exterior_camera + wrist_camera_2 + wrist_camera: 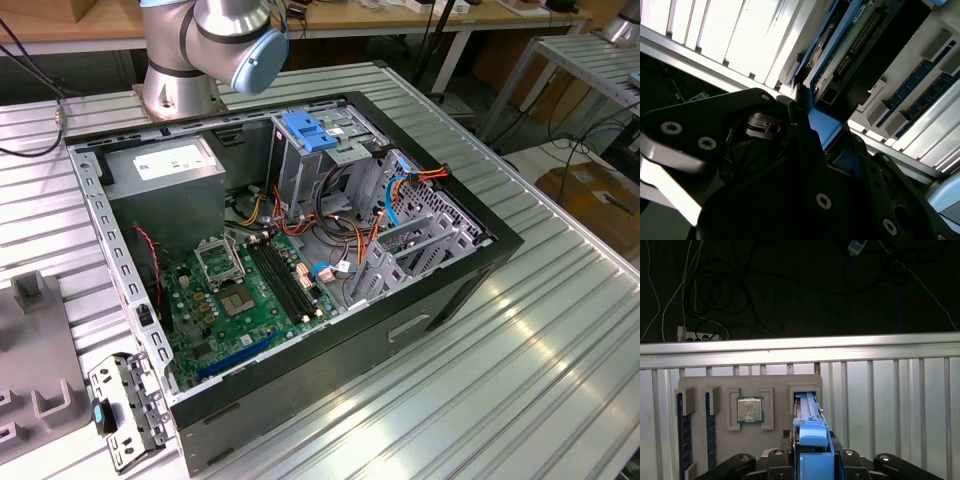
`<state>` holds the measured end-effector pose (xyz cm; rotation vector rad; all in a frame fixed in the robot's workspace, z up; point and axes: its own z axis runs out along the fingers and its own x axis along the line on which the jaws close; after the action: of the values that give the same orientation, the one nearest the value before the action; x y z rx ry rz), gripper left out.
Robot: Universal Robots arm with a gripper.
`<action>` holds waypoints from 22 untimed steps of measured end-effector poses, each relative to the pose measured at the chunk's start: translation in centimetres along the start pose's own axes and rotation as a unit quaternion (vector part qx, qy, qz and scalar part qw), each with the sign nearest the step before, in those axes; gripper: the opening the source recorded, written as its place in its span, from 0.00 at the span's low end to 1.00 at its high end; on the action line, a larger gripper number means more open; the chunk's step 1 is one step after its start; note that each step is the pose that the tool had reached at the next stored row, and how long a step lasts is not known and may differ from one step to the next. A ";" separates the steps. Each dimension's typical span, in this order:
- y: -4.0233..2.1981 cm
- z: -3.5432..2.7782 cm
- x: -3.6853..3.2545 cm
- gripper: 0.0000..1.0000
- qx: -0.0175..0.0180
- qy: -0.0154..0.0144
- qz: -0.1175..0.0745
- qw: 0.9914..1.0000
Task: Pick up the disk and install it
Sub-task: 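Pick up the disk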
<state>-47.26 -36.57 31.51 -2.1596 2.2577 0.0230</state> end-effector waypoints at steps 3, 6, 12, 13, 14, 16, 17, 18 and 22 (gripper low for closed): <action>0.00 -0.21 -0.01 0.37 0.000 0.000 0.000 1.000; 0.00 -0.52 -0.01 0.37 0.000 0.000 0.000 1.000; 0.00 -0.98 -0.02 0.37 0.000 0.000 0.000 1.000; 0.00 -1.04 -0.02 0.37 0.000 0.000 0.000 1.000; 0.00 -1.20 -0.03 0.37 0.000 0.000 0.000 1.000; 0.00 -1.41 -0.03 0.37 0.000 0.000 0.000 1.000; 0.00 -1.49 -0.03 0.37 0.000 0.000 0.000 1.000; 0.00 -1.65 -0.04 0.37 0.000 0.000 0.000 1.000; 0.00 -2.06 -0.05 0.37 0.000 0.000 0.000 1.000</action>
<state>-47.26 -36.57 33.57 -2.1597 2.2578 0.0228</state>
